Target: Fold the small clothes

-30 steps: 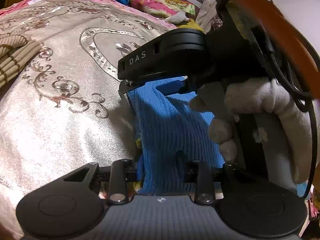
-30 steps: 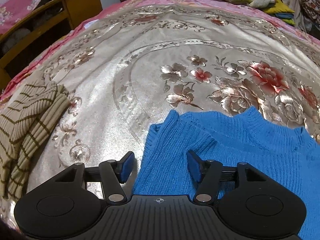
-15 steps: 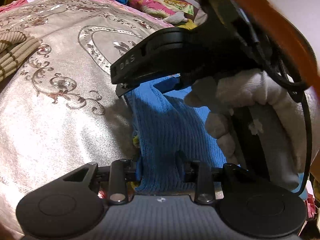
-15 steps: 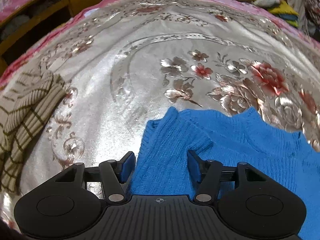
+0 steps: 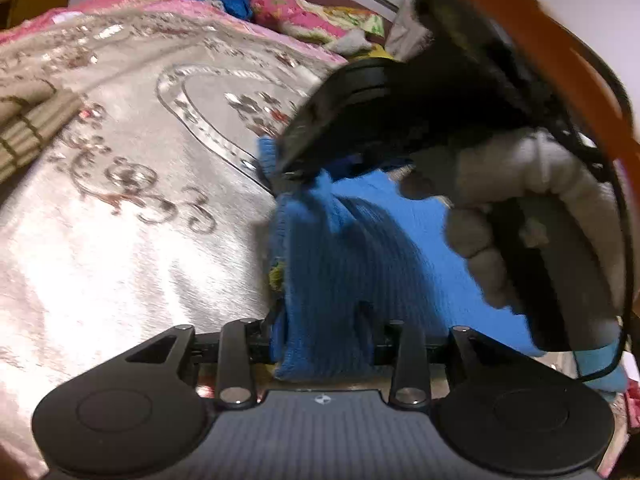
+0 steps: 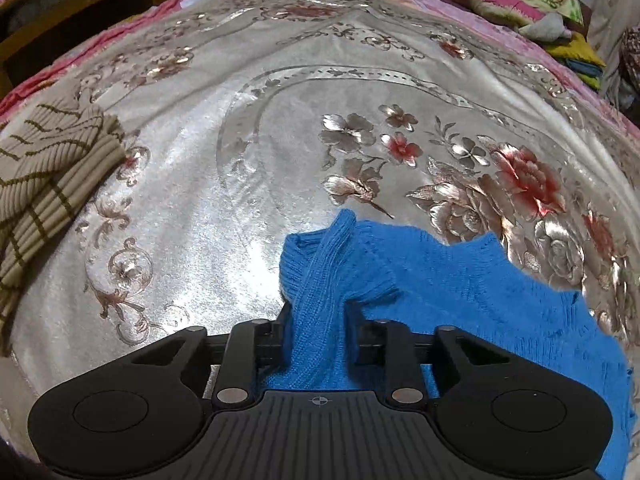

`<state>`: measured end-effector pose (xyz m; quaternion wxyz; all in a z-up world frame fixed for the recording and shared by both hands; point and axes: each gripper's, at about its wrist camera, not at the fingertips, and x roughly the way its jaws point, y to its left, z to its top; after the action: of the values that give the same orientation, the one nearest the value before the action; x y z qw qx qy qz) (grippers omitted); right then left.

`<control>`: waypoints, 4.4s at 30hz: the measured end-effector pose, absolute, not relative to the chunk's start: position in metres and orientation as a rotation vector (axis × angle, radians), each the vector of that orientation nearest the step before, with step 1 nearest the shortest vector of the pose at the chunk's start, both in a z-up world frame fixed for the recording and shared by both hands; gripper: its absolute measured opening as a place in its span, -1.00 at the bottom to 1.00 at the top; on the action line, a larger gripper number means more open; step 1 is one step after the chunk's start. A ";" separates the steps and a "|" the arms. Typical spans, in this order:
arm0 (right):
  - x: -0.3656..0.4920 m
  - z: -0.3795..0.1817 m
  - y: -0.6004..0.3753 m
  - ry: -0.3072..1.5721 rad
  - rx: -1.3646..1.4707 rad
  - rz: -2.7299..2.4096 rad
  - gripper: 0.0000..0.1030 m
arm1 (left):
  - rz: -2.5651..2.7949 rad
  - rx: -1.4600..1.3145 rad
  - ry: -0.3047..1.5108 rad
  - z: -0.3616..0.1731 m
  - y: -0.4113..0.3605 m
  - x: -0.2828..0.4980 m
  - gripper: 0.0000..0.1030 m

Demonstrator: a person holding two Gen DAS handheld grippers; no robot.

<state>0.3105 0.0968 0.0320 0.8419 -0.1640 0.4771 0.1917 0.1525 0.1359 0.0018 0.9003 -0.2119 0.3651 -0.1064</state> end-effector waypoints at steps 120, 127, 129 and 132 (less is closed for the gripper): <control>0.242 0.053 -0.281 0.840 0.403 0.209 -0.29 | -0.338 -0.133 0.727 0.060 -0.053 0.198 -0.23; 0.266 0.033 -0.270 0.849 0.354 0.140 -0.75 | -0.333 -0.108 0.746 0.054 -0.063 0.210 -0.21; 0.263 0.030 -0.277 0.851 0.358 0.120 -0.80 | -0.331 -0.101 0.750 0.054 -0.065 0.209 -0.20; 0.260 0.026 -0.290 0.864 0.356 0.060 -0.87 | -0.310 -0.091 0.760 0.055 -0.066 0.207 -0.13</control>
<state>0.2603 -0.2897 0.0263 0.8925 0.1714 0.4162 0.0291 0.2074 -0.0662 0.0550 0.9160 -0.0445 0.3691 -0.1505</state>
